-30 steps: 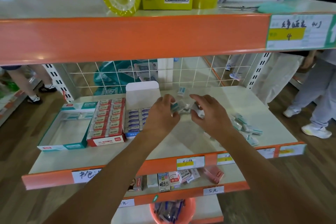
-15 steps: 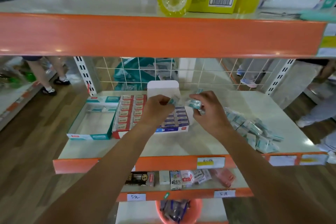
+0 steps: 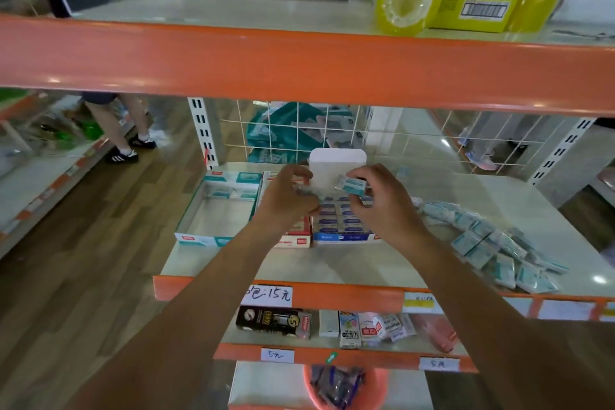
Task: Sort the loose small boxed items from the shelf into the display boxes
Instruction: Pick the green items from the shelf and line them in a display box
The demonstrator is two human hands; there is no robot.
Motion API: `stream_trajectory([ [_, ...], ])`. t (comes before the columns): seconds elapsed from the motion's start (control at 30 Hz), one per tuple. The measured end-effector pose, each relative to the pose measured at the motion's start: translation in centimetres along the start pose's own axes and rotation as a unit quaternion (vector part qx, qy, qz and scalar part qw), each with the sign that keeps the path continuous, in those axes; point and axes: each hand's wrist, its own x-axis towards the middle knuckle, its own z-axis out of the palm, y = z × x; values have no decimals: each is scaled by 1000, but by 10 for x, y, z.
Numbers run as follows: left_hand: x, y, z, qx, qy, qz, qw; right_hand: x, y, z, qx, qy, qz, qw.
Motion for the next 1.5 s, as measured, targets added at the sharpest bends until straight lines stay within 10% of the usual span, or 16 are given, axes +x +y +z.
stream_trajectory([
  [1.5,69,-117,-162,492,-45,183,850,73,-128,159,-270,-195,83,939],
])
